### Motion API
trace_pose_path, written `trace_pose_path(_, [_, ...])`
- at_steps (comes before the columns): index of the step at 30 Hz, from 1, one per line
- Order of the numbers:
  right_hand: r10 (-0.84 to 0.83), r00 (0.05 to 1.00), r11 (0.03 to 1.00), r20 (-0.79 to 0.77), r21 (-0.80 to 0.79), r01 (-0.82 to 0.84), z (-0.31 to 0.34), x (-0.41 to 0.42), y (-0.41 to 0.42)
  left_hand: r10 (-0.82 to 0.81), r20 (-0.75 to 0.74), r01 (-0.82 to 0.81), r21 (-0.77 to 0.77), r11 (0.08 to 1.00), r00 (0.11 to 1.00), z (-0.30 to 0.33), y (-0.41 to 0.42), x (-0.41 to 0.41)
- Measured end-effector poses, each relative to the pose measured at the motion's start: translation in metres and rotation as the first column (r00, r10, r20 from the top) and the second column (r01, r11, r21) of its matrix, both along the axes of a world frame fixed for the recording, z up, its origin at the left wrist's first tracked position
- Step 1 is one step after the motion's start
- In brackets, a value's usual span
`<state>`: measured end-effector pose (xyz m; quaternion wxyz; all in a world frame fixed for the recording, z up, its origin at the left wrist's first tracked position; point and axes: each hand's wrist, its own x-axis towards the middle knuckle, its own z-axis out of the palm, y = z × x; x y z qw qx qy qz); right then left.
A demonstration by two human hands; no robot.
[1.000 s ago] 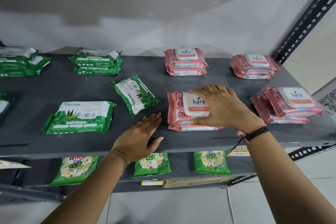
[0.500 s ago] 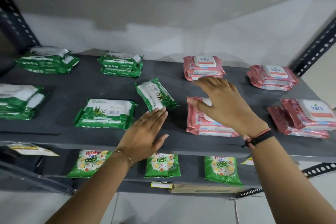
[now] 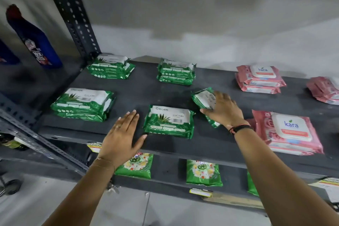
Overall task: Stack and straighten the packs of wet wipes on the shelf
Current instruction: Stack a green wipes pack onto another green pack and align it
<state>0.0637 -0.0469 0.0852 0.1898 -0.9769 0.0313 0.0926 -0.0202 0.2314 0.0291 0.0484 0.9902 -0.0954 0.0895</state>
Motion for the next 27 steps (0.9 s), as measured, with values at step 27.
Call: trace_pose_path(27, [0.536,0.844,0.843,0.028,0.039,-0.537,0.016,-0.029,0.074,-0.111,-0.111,0.094,-0.146,0.985,0.988,-0.034,0.022,0.016])
